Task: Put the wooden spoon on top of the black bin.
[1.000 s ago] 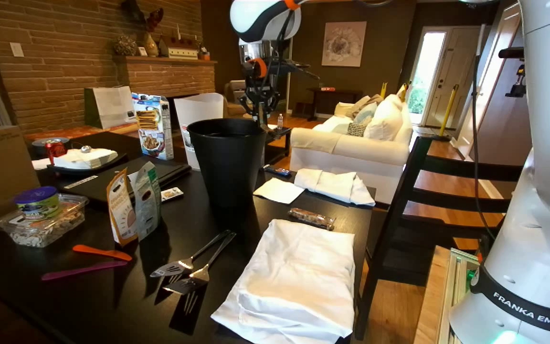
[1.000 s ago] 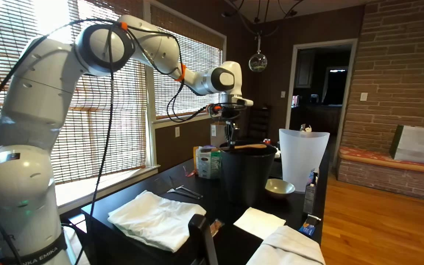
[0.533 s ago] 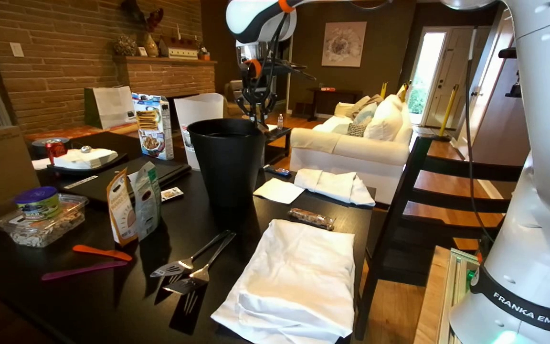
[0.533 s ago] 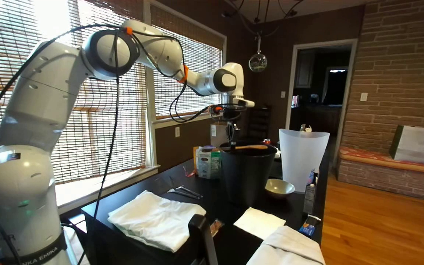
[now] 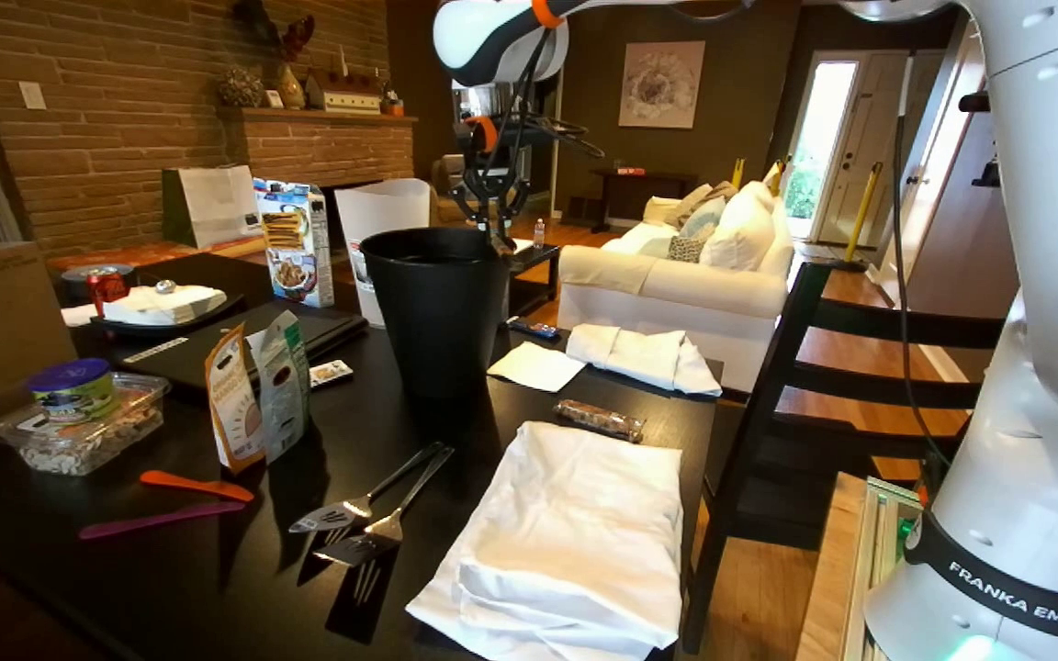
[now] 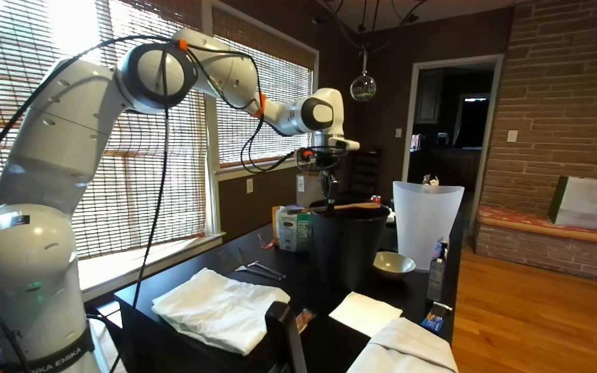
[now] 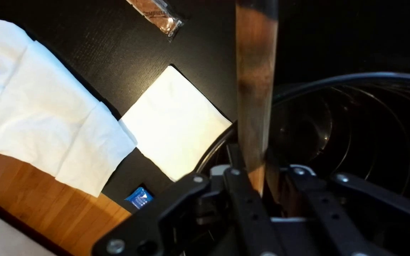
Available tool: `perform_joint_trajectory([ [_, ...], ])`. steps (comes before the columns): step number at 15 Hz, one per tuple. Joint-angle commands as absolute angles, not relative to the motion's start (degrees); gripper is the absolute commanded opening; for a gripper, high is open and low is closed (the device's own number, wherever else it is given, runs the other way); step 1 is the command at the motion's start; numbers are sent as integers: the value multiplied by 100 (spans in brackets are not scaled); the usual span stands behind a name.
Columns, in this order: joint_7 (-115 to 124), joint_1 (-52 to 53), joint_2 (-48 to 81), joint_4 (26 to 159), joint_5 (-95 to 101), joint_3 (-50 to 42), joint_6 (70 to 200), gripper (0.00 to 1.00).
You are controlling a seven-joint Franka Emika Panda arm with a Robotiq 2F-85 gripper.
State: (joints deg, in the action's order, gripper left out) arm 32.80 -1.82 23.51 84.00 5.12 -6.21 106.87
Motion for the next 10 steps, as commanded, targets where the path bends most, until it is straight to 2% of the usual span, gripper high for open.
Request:
perform_joint_trajectory([
  [1,3807,-50,2705,7867,485,-719,10581,5],
  [10,5184,-21,3564,6651,315,-739,9982,5],
])
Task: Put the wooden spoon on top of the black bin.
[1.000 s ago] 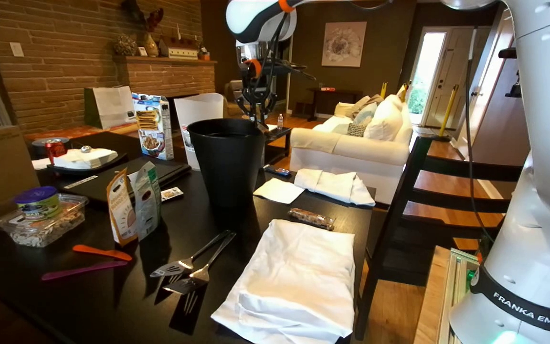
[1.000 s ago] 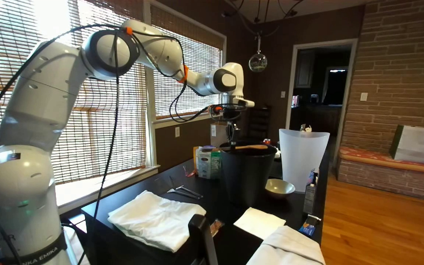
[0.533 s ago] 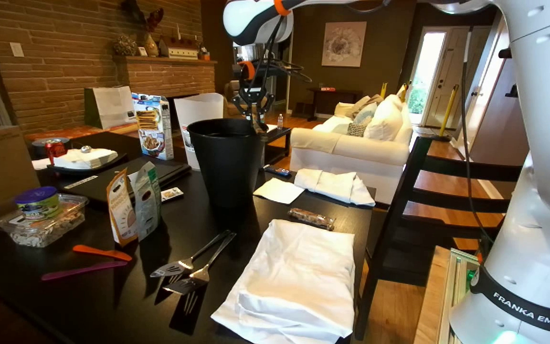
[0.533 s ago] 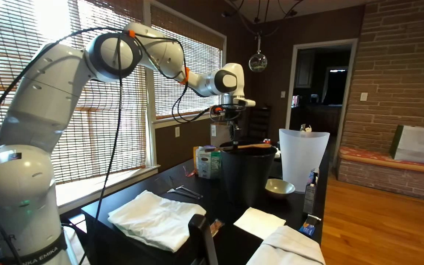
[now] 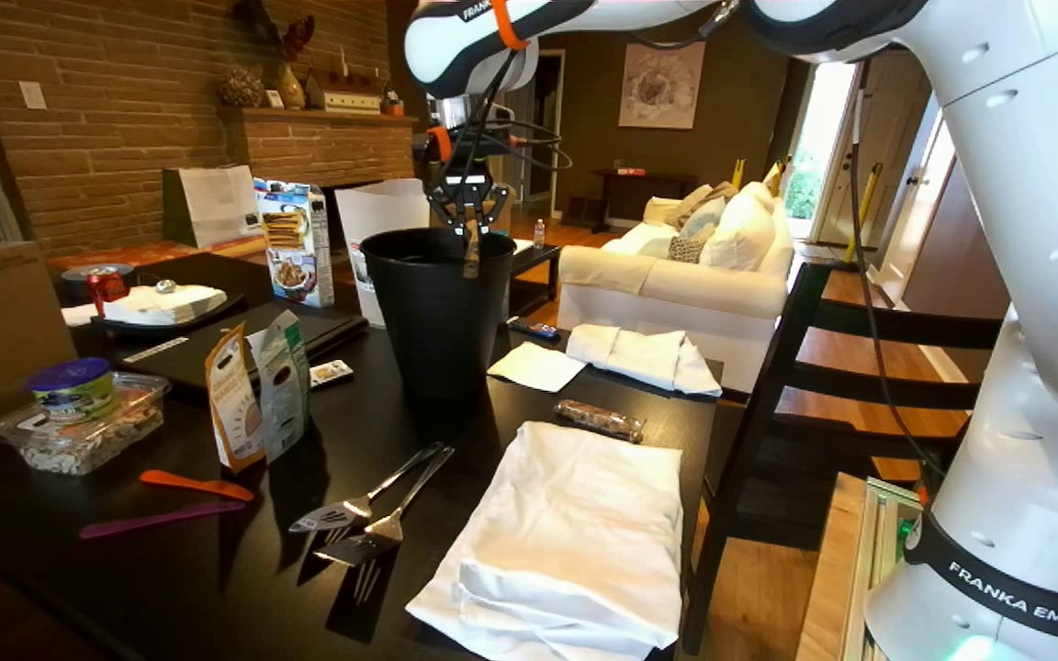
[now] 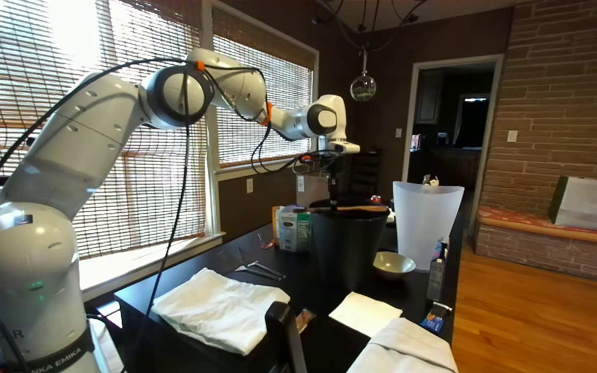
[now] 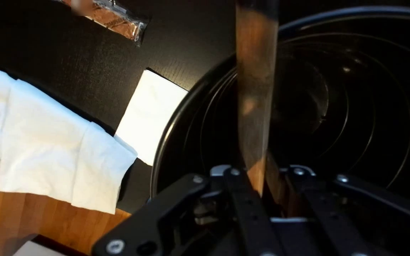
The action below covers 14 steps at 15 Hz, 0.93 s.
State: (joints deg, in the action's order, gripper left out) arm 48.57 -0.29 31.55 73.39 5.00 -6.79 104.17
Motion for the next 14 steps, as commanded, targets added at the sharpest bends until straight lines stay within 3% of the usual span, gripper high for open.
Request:
perform_joint_trajectory([
  [1,5250,-43,3643,6517,278,-726,9863,5],
  [14,5584,-216,4547,5064,-150,-614,9292,5],
])
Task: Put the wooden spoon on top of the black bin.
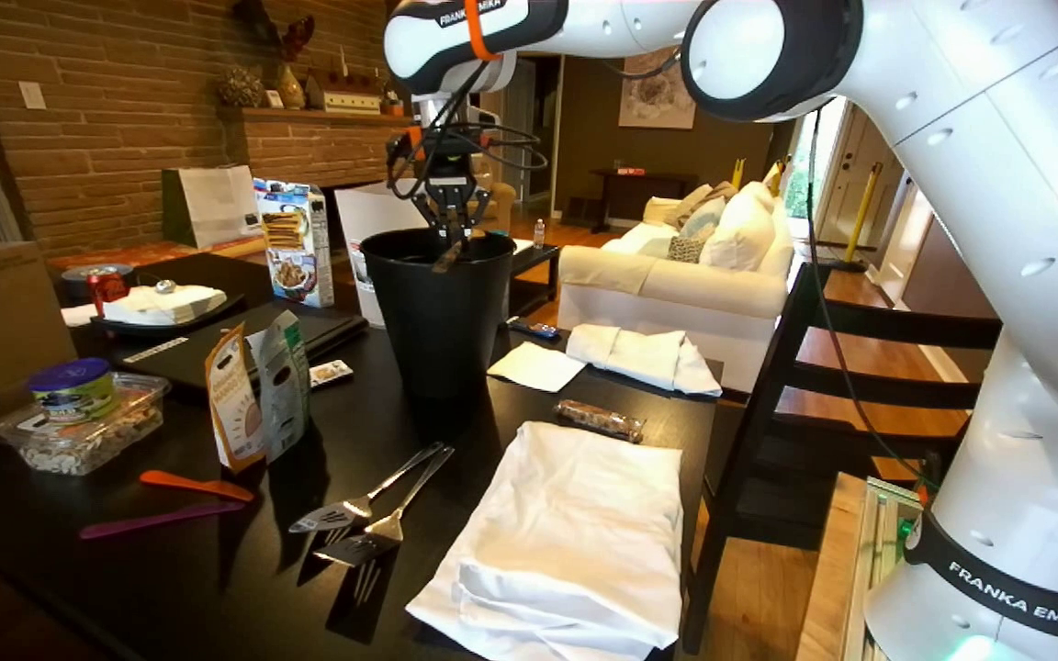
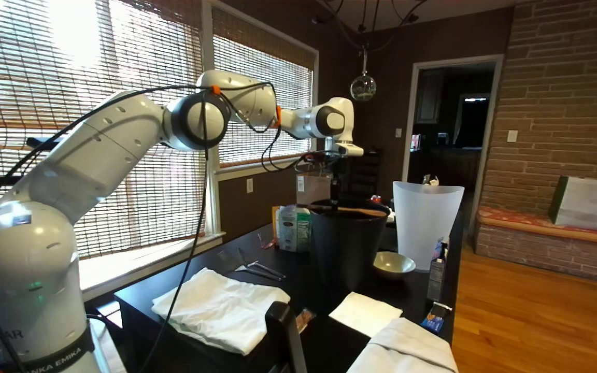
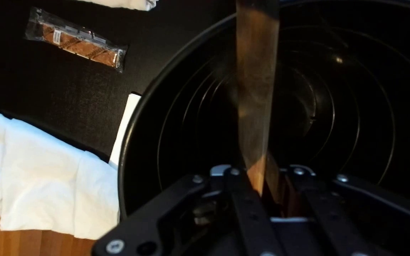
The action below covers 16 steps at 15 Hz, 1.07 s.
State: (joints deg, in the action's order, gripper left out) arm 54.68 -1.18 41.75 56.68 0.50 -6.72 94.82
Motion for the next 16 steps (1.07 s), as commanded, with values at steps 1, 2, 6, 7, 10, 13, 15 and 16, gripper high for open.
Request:
perform_joint_trajectory([
  [1,5593,-221,4597,4991,-168,-612,9290,5],
  [2,5604,-219,4657,4889,-172,-616,9275,5],
  [6,5631,-193,4819,4618,-136,-632,9292,5],
  [7,5640,-187,4847,4558,-127,-633,9294,5],
  [10,5677,-169,4902,4439,-85,-655,9321,5],
  [13,5703,-179,4956,4315,-87,-656,9338,5],
  [15,5739,-192,5007,4229,-92,-660,9325,5],
  [16,5759,-200,5037,4185,-102,-663,9319,5],
])
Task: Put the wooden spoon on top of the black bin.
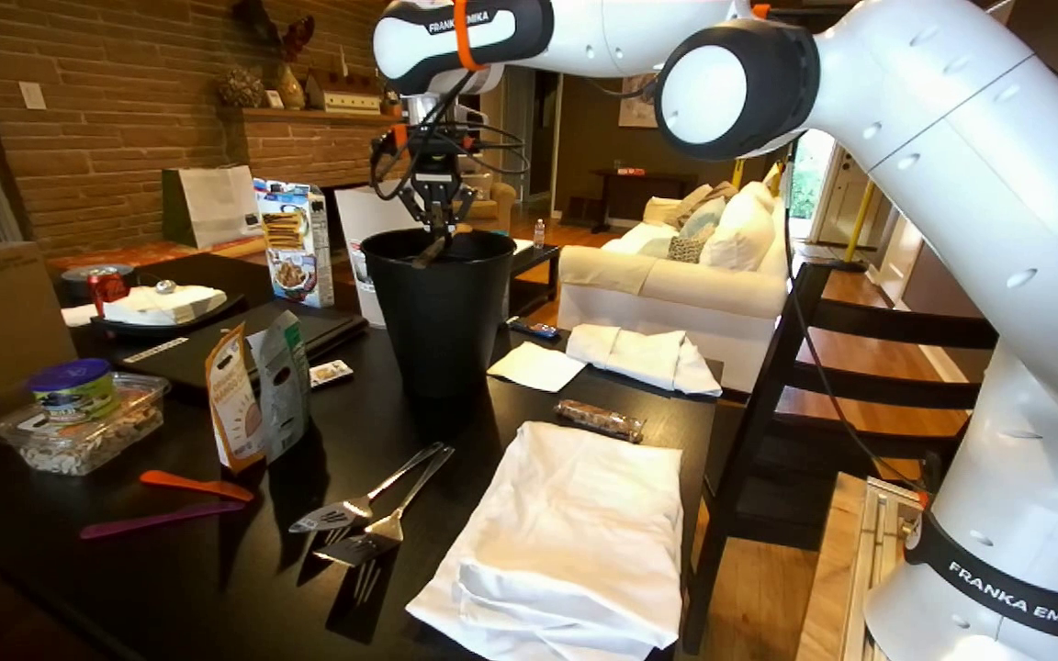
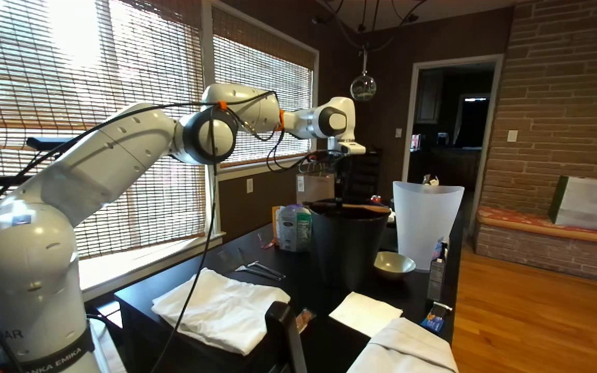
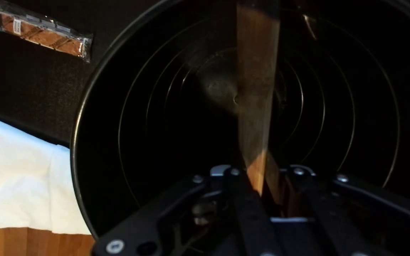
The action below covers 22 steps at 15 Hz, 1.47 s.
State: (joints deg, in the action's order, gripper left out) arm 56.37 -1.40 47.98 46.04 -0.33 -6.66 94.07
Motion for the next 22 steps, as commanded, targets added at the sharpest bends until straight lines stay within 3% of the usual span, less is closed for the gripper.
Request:
perform_joint_trajectory([
  [1,5796,-208,5070,4144,-109,-668,9317,5],
  [22,6054,-252,5430,3621,-122,-634,9191,5],
])
